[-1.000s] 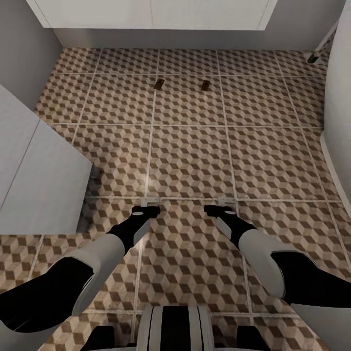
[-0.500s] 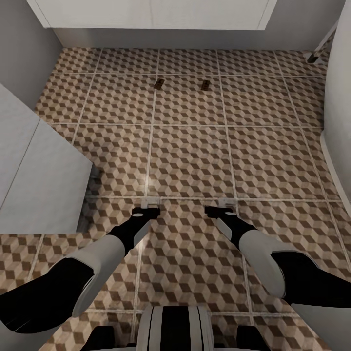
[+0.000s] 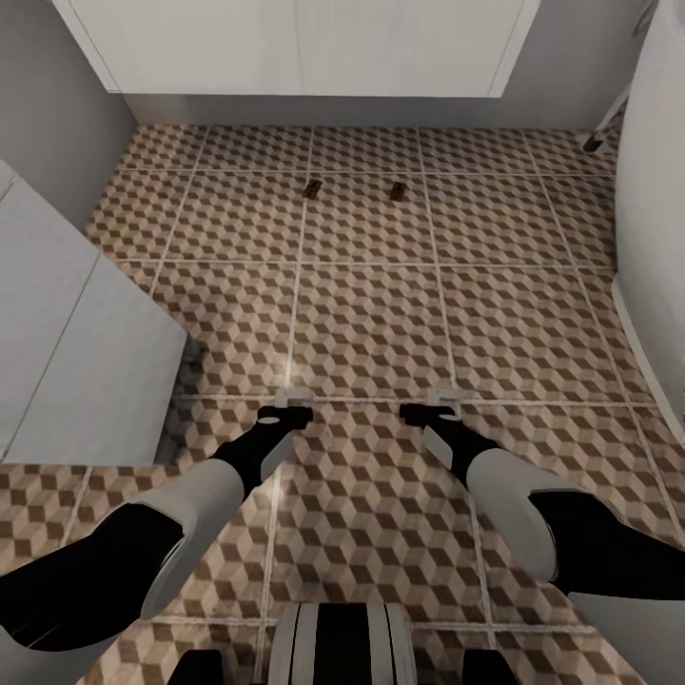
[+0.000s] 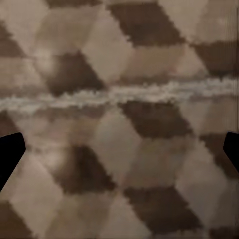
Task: Take the four mousetraps from the cabinet in the bathroom and place them on the bathroom floor. Make sure all four end up on the same floor surface, and ensure that at least two of them are either under or directly next to the same bathroom sink.
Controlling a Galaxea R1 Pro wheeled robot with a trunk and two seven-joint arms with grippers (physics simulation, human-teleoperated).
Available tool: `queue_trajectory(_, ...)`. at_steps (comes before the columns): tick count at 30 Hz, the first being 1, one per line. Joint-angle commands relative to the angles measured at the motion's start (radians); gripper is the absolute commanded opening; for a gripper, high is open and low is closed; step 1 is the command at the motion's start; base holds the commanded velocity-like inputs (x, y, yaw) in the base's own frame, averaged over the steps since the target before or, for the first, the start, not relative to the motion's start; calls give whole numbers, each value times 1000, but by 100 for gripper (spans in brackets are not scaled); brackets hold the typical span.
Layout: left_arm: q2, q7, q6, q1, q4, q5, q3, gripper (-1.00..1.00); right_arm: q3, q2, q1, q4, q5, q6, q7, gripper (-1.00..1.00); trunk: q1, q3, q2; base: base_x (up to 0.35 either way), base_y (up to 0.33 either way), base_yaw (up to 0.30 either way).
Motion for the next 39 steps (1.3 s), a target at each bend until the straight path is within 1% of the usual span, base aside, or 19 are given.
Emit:
queue_trajectory(1,0,6,5,0,-1,8,-9,100,0,0,0,-1,-8,2,-2,100,-1,3,0,0,0,0)
queue_trajectory(26,1,6,2,0,62,9,-8,100,0,1,0,5,-10,4,-4,100,-12,100,6,0,0,0)
queue_trajectory(39,4,6,1,3,91,14,-5,100,0,-2,0,93,-8,0,2,100,-18,150,9,0,0,0)
